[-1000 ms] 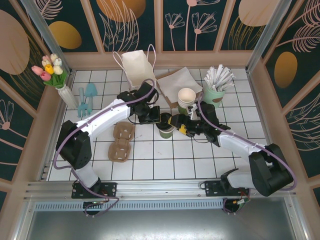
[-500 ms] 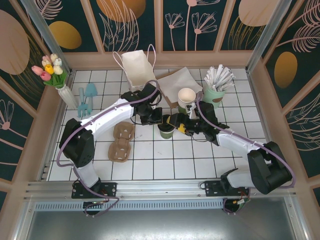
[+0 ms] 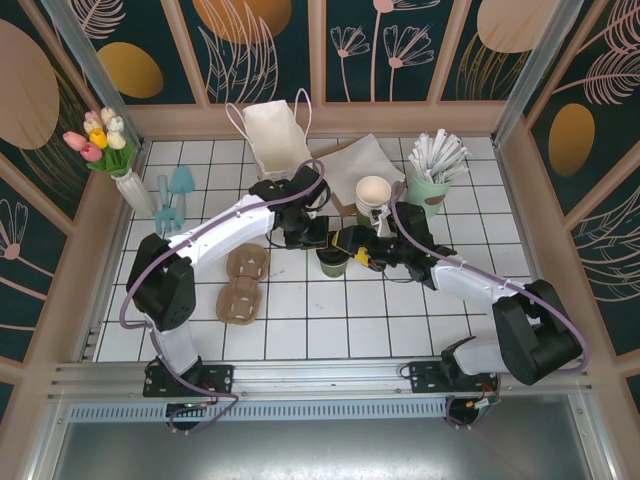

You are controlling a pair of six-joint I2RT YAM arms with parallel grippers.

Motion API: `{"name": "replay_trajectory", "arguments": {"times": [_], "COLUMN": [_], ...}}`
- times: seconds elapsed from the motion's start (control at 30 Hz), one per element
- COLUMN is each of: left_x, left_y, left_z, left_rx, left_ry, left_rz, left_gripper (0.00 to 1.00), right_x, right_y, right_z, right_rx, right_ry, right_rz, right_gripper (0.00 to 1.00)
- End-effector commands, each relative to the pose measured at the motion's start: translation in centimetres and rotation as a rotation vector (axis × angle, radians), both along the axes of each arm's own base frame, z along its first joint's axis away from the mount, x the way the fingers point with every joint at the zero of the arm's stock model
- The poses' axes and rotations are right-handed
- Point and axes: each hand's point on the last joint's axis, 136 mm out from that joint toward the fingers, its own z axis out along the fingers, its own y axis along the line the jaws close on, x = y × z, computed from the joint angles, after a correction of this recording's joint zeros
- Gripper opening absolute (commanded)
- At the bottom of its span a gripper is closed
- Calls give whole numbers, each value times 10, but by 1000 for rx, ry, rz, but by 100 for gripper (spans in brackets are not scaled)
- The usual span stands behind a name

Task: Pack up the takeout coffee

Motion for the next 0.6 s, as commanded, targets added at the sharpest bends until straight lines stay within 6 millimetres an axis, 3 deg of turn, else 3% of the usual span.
{"name": "replay_trajectory", "arguments": {"times": [0.0,0.23,0.57], "left_x": [-9,-8,-12], "left_y": [-1,7,-7], "left_z": [-12,-17,-28], "left_rx": [53,136,170], "left_ry": [40,48,60], "left_rz": [-48,-78,-138], "left_gripper": [0,0,0], "right_x": [-1,-1,3], "right_y": [16,15,7], "right_z": [22,24,21], "right_rx": [62,64,31], "right_ry": [-60,-66,-66], "right_rz": [61,57,1], "right_gripper": [93,93,92]}}
